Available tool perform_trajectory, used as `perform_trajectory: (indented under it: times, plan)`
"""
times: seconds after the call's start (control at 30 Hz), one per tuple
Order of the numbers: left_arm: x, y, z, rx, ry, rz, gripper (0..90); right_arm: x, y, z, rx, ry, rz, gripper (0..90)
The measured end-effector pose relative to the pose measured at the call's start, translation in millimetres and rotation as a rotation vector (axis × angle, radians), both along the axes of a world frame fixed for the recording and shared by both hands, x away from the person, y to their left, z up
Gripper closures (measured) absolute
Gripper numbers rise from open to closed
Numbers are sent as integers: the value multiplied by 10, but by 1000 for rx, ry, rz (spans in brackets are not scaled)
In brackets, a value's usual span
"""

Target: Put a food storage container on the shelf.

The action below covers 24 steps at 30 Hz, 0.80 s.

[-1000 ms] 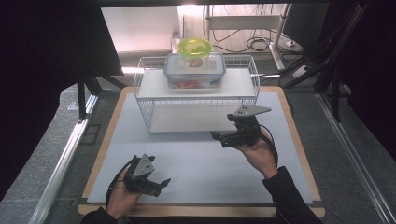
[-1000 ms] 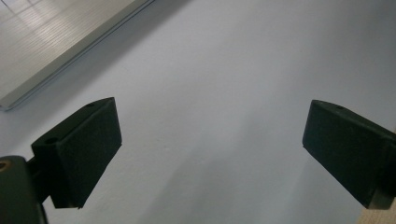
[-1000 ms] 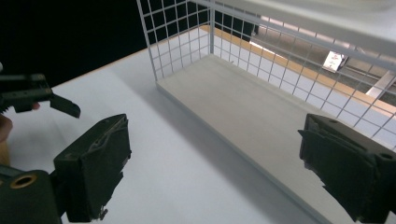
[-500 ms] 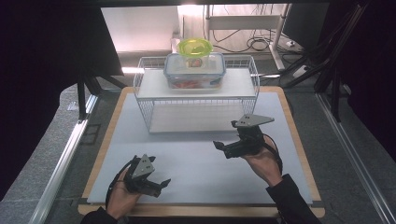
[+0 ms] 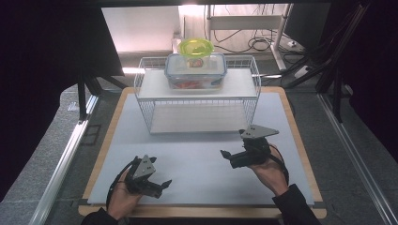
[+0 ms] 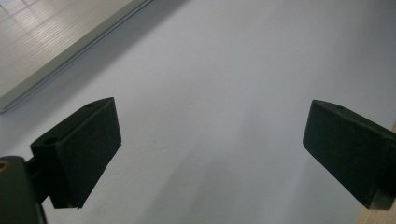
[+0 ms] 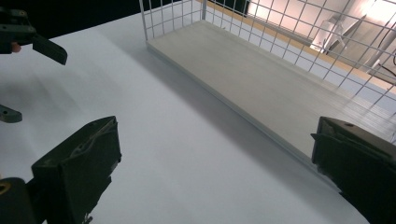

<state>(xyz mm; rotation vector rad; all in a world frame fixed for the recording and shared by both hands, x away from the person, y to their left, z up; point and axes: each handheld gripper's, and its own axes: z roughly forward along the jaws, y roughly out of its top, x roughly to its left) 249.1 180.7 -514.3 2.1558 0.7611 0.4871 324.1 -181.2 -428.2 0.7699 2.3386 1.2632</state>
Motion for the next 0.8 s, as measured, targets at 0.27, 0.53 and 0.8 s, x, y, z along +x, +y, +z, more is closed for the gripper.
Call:
perform_trajectory:
  times: [0.27,0.53,0.8]
  plan:
    - [1,0,-5,-2,2,-1,41,-58,-63,-71,-7,0,-9,12]
    - [3,0,-9,1,5,-2,41,-75,-170,-163,-37,3,-37,21]
    - [4,2,-10,0,6,-1,41,-67,-329,-263,-44,1,-80,16]
